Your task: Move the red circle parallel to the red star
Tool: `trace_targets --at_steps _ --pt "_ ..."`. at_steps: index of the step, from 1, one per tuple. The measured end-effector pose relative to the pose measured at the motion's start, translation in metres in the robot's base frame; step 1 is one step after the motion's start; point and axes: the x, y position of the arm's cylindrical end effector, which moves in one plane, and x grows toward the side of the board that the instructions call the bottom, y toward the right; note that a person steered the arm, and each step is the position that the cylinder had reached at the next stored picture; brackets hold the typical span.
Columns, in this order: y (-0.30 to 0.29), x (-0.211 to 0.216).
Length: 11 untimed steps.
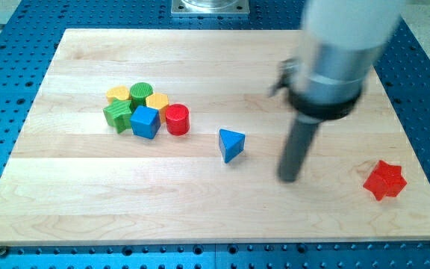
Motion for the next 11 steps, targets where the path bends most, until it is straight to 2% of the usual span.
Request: trace_targets --at_steps 1,5,6,7,8,9,11 --pt "-0.087 0.015" --pt "-0.074 -0.157" --pt "-0.122 -0.165" --pt "-0.129 -0.097" --pt "-0.138 -0.074" --pt "-0.186 -0.038" --pt "-0.142 -0.054"
